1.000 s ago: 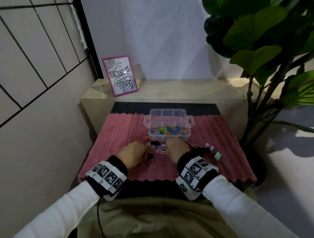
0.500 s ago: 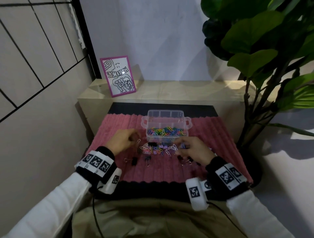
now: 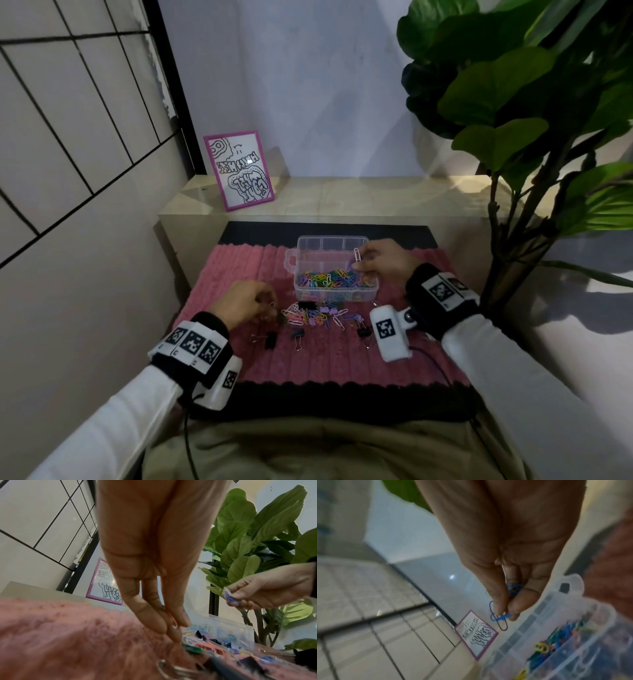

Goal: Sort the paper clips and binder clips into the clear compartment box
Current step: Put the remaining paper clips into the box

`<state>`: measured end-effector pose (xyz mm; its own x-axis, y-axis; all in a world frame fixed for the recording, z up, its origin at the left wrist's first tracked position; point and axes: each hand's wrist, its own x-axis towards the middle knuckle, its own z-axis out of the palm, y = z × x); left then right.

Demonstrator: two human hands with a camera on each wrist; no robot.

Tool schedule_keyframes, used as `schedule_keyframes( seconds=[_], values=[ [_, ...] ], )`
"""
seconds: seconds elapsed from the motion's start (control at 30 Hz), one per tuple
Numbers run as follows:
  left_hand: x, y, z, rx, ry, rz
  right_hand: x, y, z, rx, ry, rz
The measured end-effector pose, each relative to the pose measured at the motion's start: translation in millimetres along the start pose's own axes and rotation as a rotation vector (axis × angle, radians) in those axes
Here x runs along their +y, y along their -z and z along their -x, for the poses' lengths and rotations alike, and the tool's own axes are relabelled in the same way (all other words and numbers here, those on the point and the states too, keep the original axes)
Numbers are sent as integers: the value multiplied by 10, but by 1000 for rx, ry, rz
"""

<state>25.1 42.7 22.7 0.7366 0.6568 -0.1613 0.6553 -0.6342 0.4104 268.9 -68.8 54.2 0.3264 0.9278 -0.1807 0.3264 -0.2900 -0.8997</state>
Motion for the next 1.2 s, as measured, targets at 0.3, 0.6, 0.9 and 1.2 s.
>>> schedule_keyframes(
  seconds=[0.3,0.6,0.9,1.2],
  values=[
    [42,-8,-63,-29,13,-98,-119,-167,56,139,157,625],
    [120,-98,-150,-116,-53,-147,134,-261,432,22,252,680],
    [-94,213,-71,-167,17,64,324,-131,630,151,378,550],
    [620,584,-539,-12,-170,156,337,-567,510,-133,249,888]
  ],
)
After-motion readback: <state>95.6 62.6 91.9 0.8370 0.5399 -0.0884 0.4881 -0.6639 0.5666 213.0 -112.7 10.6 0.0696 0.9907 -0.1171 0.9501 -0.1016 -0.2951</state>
